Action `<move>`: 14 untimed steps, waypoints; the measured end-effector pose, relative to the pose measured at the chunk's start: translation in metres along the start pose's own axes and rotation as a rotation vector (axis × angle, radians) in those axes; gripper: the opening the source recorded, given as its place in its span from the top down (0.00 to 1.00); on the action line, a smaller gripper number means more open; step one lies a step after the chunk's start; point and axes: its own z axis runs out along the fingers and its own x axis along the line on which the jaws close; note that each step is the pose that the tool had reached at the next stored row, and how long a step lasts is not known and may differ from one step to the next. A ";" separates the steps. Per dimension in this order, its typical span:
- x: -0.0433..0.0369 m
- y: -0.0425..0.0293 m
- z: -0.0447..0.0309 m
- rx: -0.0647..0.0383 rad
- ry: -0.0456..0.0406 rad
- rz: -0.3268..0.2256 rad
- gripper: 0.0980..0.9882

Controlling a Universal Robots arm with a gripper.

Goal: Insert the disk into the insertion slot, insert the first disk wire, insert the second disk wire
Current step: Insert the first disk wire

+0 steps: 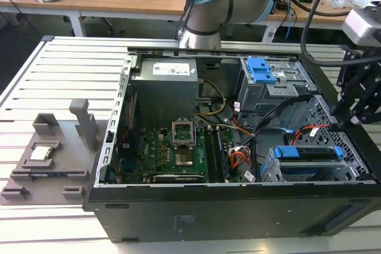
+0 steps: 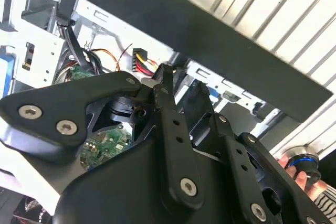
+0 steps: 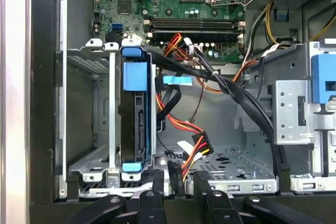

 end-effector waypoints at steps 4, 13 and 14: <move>-0.0005 0.0016 0.0053 0.000 0.0156 -0.017 0.70; -0.0015 0.0013 0.0097 -0.002 0.0234 -0.117 0.70; -0.0015 0.0013 0.0097 -0.002 0.0234 -0.117 0.70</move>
